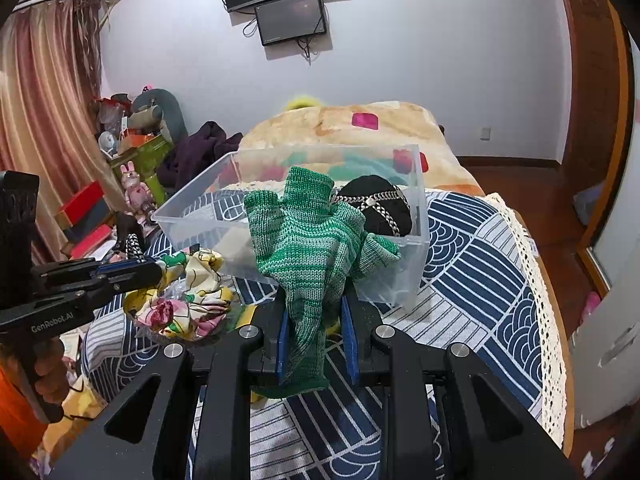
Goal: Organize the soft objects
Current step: 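Grasp the beaded chain with the left tool while the right tool holds the glove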
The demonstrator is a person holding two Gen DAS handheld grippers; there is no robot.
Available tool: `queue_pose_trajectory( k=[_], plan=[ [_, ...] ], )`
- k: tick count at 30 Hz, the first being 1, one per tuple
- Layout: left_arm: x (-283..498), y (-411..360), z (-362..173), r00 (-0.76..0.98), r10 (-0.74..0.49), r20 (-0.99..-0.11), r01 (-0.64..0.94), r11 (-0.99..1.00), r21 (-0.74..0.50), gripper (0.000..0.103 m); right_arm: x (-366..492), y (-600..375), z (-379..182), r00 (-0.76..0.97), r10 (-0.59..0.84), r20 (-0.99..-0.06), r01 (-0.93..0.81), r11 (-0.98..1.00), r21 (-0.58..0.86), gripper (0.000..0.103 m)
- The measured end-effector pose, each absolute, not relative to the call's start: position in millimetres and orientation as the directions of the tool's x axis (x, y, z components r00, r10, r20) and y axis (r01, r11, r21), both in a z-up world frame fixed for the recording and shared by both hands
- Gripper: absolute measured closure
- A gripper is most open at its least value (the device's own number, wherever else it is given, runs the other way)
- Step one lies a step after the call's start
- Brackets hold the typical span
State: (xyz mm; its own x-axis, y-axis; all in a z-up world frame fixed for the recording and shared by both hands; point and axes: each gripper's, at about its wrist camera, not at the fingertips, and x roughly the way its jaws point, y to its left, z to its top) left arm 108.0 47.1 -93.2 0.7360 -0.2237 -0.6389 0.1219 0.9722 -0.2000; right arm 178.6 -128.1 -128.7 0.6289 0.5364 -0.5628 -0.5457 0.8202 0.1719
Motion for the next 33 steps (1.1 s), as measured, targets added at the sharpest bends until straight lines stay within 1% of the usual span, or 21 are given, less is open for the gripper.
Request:
queue_pose_trajectory(
  k=[2, 8, 10, 11, 12, 18, 19, 20, 24, 26, 33],
  plan=[
    [109, 46, -92, 0.738, -0.215, -0.639, 0.119, 0.975, -0.189, 0.084, 179, -127, -126, 0.634, 0.536, -0.558, -0.548, 0.820, 0.165, 0.083],
    [108, 44, -89, 0.753, -0.212, -0.623, 0.126, 0.976, -0.180, 0.084, 178, -124, -124, 0.637, 0.539, -0.552, -0.558, 0.816, 0.153, 0.083],
    [109, 44, -88, 0.758, -0.210, -0.617, 0.131, 0.977, -0.171, 0.087, 179, -123, -124, 0.635, 0.537, -0.554, -0.558, 0.816, 0.152, 0.083],
    [110, 44, -87, 0.763, -0.206, -0.613, 0.129, 0.977, -0.168, 0.094, 179, -123, -124, 0.635, 0.537, -0.556, -0.558, 0.816, 0.151, 0.083],
    [111, 45, -87, 0.765, -0.200, -0.612, 0.125, 0.979, -0.163, 0.095, 179, -122, -124, 0.635, 0.537, -0.556, -0.558, 0.816, 0.151, 0.083],
    [115, 50, -87, 0.764, -0.171, -0.622, 0.103, 0.984, -0.145, 0.094, 179, -122, -122, 0.642, 0.534, -0.550, -0.556, 0.818, 0.146, 0.083],
    [115, 52, -88, 0.761, -0.166, -0.627, 0.098, 0.985, -0.141, 0.093, 179, -123, -122, 0.642, 0.534, -0.550, -0.555, 0.819, 0.147, 0.083],
    [116, 53, -91, 0.752, -0.168, -0.638, 0.099, 0.985, -0.143, 0.089, 179, -123, -122, 0.643, 0.534, -0.550, -0.553, 0.820, 0.149, 0.083],
    [119, 55, -103, 0.722, -0.190, -0.665, 0.108, 0.981, -0.163, 0.066, 180, -124, -122, 0.640, 0.534, -0.552, -0.550, 0.820, 0.157, 0.083],
    [121, 52, -108, 0.716, -0.193, -0.671, 0.115, 0.980, -0.159, 0.064, 180, -124, -122, 0.641, 0.533, -0.552, -0.548, 0.822, 0.156, 0.083],
    [147, 39, -114, 0.707, -0.198, -0.679, 0.133, 0.980, -0.147, 0.065, 182, -122, -114, 0.655, 0.528, -0.540, -0.547, 0.825, 0.143, 0.083]
  ],
)
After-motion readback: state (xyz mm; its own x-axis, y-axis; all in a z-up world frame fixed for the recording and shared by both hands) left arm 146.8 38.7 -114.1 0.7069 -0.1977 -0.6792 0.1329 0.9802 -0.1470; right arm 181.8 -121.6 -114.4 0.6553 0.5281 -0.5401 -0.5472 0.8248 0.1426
